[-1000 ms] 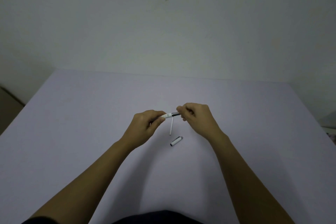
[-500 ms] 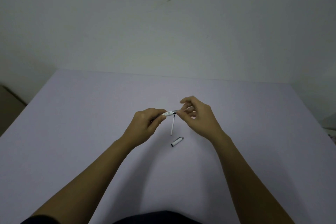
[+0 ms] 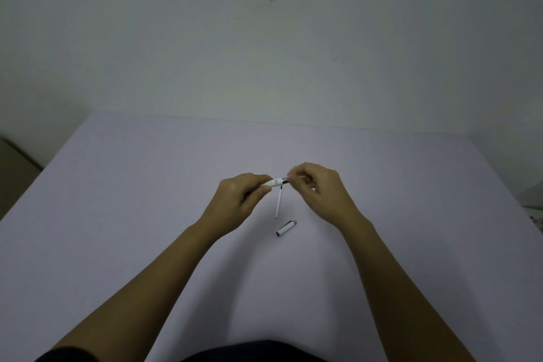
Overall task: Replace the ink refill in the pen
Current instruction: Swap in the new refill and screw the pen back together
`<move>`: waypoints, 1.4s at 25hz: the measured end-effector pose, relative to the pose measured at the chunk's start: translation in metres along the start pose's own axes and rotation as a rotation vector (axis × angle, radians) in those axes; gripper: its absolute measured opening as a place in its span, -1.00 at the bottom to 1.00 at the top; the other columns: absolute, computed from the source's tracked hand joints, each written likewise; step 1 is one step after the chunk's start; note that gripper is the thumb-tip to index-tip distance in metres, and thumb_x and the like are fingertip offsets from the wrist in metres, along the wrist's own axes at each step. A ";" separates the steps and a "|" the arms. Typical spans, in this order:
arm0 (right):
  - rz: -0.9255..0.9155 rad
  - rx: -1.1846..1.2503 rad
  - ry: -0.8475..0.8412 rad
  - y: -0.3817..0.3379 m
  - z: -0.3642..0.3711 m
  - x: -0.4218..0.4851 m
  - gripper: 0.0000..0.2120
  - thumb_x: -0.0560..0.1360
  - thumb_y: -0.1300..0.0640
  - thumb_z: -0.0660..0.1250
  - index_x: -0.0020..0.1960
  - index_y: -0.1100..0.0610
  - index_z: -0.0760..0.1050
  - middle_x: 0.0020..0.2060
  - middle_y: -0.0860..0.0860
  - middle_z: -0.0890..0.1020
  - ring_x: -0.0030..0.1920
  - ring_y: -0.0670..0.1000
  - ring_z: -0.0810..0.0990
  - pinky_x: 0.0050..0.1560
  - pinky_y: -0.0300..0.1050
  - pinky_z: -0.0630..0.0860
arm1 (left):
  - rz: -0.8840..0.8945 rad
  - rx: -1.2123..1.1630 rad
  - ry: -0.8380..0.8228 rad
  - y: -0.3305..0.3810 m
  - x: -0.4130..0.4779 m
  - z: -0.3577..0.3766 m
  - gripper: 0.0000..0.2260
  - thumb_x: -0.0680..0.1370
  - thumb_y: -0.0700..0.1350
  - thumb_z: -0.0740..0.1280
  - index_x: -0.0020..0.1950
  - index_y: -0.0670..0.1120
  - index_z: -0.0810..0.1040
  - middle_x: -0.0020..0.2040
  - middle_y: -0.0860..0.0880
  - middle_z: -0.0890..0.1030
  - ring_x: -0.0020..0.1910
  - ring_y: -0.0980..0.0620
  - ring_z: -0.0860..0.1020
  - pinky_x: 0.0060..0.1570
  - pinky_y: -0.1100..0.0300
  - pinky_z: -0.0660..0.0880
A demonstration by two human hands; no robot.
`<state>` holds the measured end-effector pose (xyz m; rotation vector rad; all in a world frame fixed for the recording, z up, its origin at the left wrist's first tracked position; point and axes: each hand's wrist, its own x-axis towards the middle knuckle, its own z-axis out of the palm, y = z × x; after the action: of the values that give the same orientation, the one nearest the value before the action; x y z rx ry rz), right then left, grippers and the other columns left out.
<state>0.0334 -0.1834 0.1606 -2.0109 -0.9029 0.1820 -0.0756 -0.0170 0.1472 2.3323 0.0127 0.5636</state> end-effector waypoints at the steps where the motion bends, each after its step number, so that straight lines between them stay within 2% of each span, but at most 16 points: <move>1: -0.026 0.017 -0.016 -0.001 -0.001 0.000 -0.97 0.51 0.05 0.30 -0.11 -0.04 0.51 -0.25 -0.10 0.61 -0.19 -0.18 0.58 -0.15 -0.42 0.51 | -0.001 0.003 0.004 0.000 0.000 -0.001 -0.84 0.54 -0.16 0.30 0.09 -0.08 0.60 -0.30 0.07 0.52 -0.29 0.26 0.46 -0.26 0.51 0.32; 2: -0.052 0.007 -0.024 0.000 -0.001 0.000 -0.98 0.50 0.08 0.31 -0.10 -0.03 0.50 -0.23 -0.09 0.61 -0.18 -0.17 0.57 -0.15 -0.41 0.49 | 0.000 0.007 0.005 0.000 0.000 -0.001 -0.84 0.54 -0.16 0.30 0.09 -0.08 0.60 -0.30 0.08 0.52 -0.29 0.27 0.46 -0.26 0.51 0.32; 4: -0.061 -0.070 -0.019 0.001 -0.001 0.001 -0.87 0.53 0.07 0.26 -0.17 0.04 0.50 -0.30 -0.02 0.59 -0.29 -0.11 0.52 -0.23 -0.24 0.44 | 0.005 0.012 0.002 0.000 0.000 -0.002 -0.84 0.54 -0.16 0.30 0.08 -0.07 0.60 -0.30 0.08 0.52 -0.29 0.27 0.45 -0.26 0.51 0.32; 6: -0.052 -0.112 -0.014 0.001 -0.001 0.002 -0.80 0.55 0.05 0.22 -0.19 0.08 0.52 -0.34 0.01 0.54 -0.34 -0.08 0.46 -0.27 -0.16 0.38 | 0.009 0.009 0.003 0.000 -0.001 -0.002 -0.84 0.54 -0.16 0.30 0.09 -0.08 0.60 -0.30 0.09 0.52 -0.30 0.28 0.45 -0.26 0.52 0.32; 9: -0.110 -0.075 -0.037 0.000 -0.002 0.001 -0.92 0.49 0.05 0.33 -0.12 0.06 0.52 -0.25 -0.05 0.57 -0.22 -0.11 0.52 -0.17 -0.35 0.45 | 0.009 0.015 0.009 0.001 -0.001 -0.003 -0.84 0.54 -0.16 0.31 0.09 -0.09 0.60 -0.27 0.09 0.54 -0.29 0.31 0.46 -0.25 0.53 0.32; 12: -0.125 -0.167 -0.001 0.002 -0.001 0.002 -0.79 0.54 0.05 0.24 -0.17 0.12 0.54 -0.31 -0.01 0.55 -0.29 -0.05 0.49 -0.23 -0.24 0.40 | 0.016 0.007 0.001 0.002 -0.001 -0.003 -0.84 0.53 -0.16 0.30 0.09 -0.09 0.60 -0.27 0.09 0.53 -0.29 0.31 0.46 -0.25 0.52 0.33; 15: -0.131 -0.118 -0.033 0.000 -0.002 0.001 -0.87 0.52 0.05 0.28 -0.08 0.10 0.54 -0.24 -0.04 0.56 -0.22 -0.13 0.51 -0.16 -0.41 0.43 | 0.016 0.011 0.003 0.002 -0.001 -0.003 -0.84 0.53 -0.16 0.31 0.09 -0.09 0.60 -0.26 0.07 0.55 -0.28 0.31 0.46 -0.24 0.52 0.33; 17: -0.156 -0.185 -0.043 0.003 -0.001 0.002 -0.81 0.54 0.08 0.25 -0.14 0.16 0.55 -0.29 0.01 0.57 -0.29 -0.08 0.48 -0.21 -0.34 0.39 | 0.020 0.016 -0.003 0.001 0.000 -0.002 -0.84 0.53 -0.17 0.31 0.08 -0.10 0.60 -0.26 0.09 0.54 -0.28 0.28 0.46 -0.24 0.53 0.33; 20: -0.049 -0.222 -0.060 0.005 0.001 0.007 -0.63 0.58 0.02 0.16 -0.31 0.17 0.52 -0.43 0.02 0.50 -0.40 -0.05 0.41 -0.27 -0.18 0.33 | 0.057 0.047 -0.016 0.000 -0.001 0.000 -0.84 0.52 -0.18 0.32 0.08 -0.13 0.60 -0.26 0.03 0.57 -0.28 0.18 0.41 -0.25 0.50 0.33; 23: -0.023 -0.113 -0.139 0.007 0.000 0.008 -0.79 0.55 -0.02 0.20 -0.19 0.01 0.52 -0.33 -0.10 0.53 -0.31 -0.16 0.48 -0.24 -0.30 0.39 | 0.037 0.041 -0.007 -0.004 -0.002 0.001 -0.84 0.53 -0.19 0.32 0.08 -0.13 0.60 -0.26 -0.02 0.61 -0.27 0.16 0.41 -0.25 0.53 0.32; 25: -0.078 -0.128 -0.150 0.011 0.002 0.010 -0.83 0.53 -0.01 0.23 -0.12 0.04 0.54 -0.28 -0.08 0.55 -0.28 -0.17 0.48 -0.24 -0.36 0.39 | 0.026 0.038 -0.013 -0.007 -0.001 0.002 -0.84 0.53 -0.18 0.32 0.08 -0.13 0.60 -0.26 -0.02 0.61 -0.27 0.18 0.41 -0.24 0.54 0.32; 27: -0.089 -0.145 -0.172 0.015 0.007 0.013 -0.78 0.54 0.00 0.22 -0.13 0.09 0.56 -0.31 -0.01 0.56 -0.32 -0.13 0.44 -0.27 -0.30 0.35 | 0.016 0.034 -0.019 -0.010 -0.001 0.003 -0.84 0.53 -0.18 0.32 0.08 -0.13 0.60 -0.25 -0.01 0.61 -0.28 0.19 0.41 -0.23 0.54 0.32; 30: 0.077 0.054 -0.169 0.031 0.013 0.016 -0.73 0.51 -0.16 0.16 -0.09 -0.04 0.54 -0.22 -0.16 0.58 -0.21 -0.21 0.53 -0.18 -0.39 0.43 | -0.044 0.018 -0.029 -0.017 -0.003 0.006 -0.84 0.54 -0.17 0.31 0.09 -0.11 0.60 -0.26 0.02 0.59 -0.30 0.21 0.44 -0.25 0.52 0.33; 32: 0.325 0.237 -0.022 0.051 0.025 0.015 -0.62 0.53 -0.22 0.09 -0.01 0.01 0.55 -0.17 -0.14 0.60 -0.13 -0.13 0.59 -0.08 -0.33 0.49 | -0.093 0.017 -0.026 -0.022 -0.005 0.006 -0.84 0.55 -0.16 0.29 0.09 -0.11 0.60 -0.29 0.04 0.55 -0.31 0.24 0.45 -0.26 0.52 0.32; 34: 0.529 0.054 0.099 0.077 0.044 0.012 -0.62 0.56 -0.08 0.15 -0.02 0.22 0.56 -0.15 0.09 0.66 -0.08 0.11 0.63 -0.03 -0.07 0.53 | -0.131 0.012 -0.020 -0.027 -0.007 0.006 -0.84 0.55 -0.15 0.29 0.09 -0.10 0.60 -0.29 0.03 0.56 -0.31 0.24 0.45 -0.27 0.51 0.32; 35: 0.605 -0.078 0.079 0.090 0.056 0.009 -0.66 0.56 -0.01 0.20 0.02 0.27 0.55 -0.09 0.17 0.67 -0.01 0.17 0.62 0.01 -0.05 0.51 | -0.143 0.005 -0.016 -0.028 -0.007 0.006 -0.84 0.54 -0.15 0.30 0.08 -0.09 0.60 -0.29 0.01 0.58 -0.31 0.23 0.45 -0.27 0.51 0.32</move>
<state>0.0622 -0.1700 0.0590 -2.2978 -0.2323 0.4015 -0.0749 -0.0012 0.1219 2.3187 0.1724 0.4736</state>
